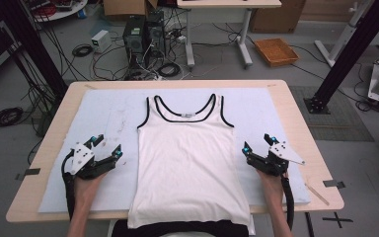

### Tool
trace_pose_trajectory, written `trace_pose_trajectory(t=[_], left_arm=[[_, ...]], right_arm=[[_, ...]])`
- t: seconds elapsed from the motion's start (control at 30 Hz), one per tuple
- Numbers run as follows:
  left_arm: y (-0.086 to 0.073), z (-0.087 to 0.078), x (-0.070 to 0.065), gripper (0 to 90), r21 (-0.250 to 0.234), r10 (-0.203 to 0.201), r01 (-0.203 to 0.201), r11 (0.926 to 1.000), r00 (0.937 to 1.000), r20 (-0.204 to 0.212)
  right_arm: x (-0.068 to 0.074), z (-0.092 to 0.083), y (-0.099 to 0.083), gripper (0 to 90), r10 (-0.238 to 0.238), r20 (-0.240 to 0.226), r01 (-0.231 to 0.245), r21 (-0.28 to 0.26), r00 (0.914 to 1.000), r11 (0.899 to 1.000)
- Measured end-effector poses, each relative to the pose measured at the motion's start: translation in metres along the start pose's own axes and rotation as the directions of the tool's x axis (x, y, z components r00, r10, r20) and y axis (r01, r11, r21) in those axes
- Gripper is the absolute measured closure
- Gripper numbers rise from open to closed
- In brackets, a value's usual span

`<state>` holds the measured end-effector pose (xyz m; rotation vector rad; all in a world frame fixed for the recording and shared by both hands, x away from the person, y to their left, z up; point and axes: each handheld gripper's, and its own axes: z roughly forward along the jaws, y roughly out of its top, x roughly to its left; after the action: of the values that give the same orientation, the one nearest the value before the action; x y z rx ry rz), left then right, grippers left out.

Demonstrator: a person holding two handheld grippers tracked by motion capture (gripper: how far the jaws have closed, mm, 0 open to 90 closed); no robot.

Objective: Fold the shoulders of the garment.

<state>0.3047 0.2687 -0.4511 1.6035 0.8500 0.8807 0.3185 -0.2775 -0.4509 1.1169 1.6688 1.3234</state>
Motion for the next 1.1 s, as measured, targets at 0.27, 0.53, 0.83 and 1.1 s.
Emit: trace_pose_trajectory(t=[0.27, 0.53, 0.83, 1.1], left_arm=[[0.028, 0.017, -0.002, 27.9, 0.038, -0.033, 0.028, 0.9989, 0.9921, 0.121], [0.064, 0.066, 0.004, 33.3, 0.132, -0.069, 0.036, 0.9906, 0.9638, 0.258], [0.096, 0.135, 0.021, 33.6, 0.247, -0.080, 0.014, 0.9689, 0.9625, 0.259], [0.109, 0.183, 0.032, 38.3, 0.286, -0.053, -0.022, 0.9580, 0.9664, 0.252]], right_arm=[[-0.001, 0.000, 0.000, 19.0, 0.005, 0.007, -0.005, -0.004, 1.0000, 1.000], [-0.001, -0.001, 0.000, 19.0, 0.010, 0.025, -0.010, -0.014, 0.9996, 1.000], [0.000, -0.001, 0.000, 19.0, -0.002, 0.018, 0.002, -0.013, 0.9998, 1.000], [0.001, -0.001, 0.000, 19.1, -0.007, 0.023, 0.007, -0.019, 0.9997, 1.000]])
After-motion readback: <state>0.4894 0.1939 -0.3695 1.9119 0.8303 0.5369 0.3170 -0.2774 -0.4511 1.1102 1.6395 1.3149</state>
